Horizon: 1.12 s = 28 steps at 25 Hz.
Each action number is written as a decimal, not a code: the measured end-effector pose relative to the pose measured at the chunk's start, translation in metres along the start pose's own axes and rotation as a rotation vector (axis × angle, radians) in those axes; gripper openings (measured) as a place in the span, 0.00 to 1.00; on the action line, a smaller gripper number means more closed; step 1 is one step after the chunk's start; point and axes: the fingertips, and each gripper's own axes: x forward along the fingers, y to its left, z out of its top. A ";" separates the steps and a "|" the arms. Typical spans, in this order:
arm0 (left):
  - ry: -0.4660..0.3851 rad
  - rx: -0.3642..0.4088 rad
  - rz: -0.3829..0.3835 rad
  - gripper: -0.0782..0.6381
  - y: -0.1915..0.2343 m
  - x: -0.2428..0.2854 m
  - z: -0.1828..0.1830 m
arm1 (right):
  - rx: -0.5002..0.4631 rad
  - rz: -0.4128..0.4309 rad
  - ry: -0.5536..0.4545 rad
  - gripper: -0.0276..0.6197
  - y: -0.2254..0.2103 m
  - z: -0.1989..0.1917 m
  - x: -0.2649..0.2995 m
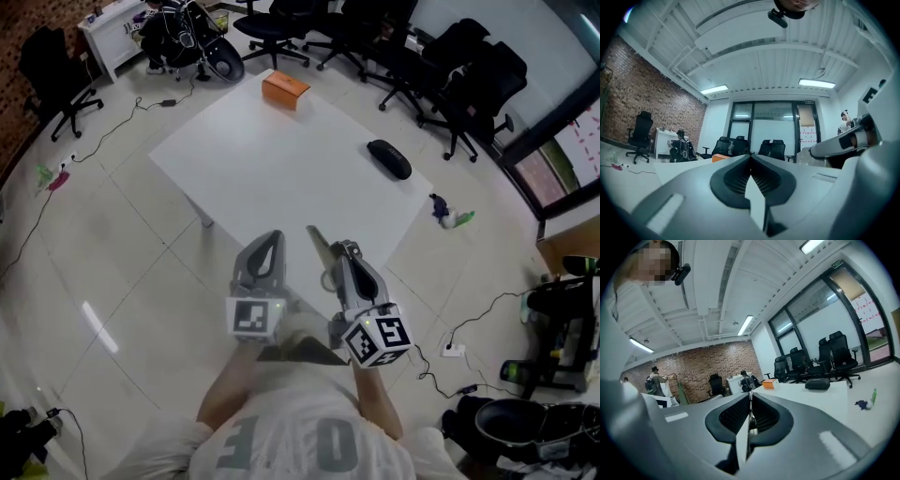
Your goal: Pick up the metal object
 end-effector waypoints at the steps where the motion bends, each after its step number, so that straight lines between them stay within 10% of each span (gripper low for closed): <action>1: -0.014 0.001 0.008 0.11 0.001 -0.001 -0.001 | -0.003 0.002 -0.006 0.09 0.000 -0.001 -0.002; 10: -0.066 0.032 0.074 0.11 -0.021 -0.068 0.017 | -0.046 0.070 -0.063 0.09 0.031 0.005 -0.068; 28: -0.049 0.062 0.081 0.11 -0.231 -0.339 0.002 | 0.005 0.141 -0.070 0.09 0.067 -0.076 -0.380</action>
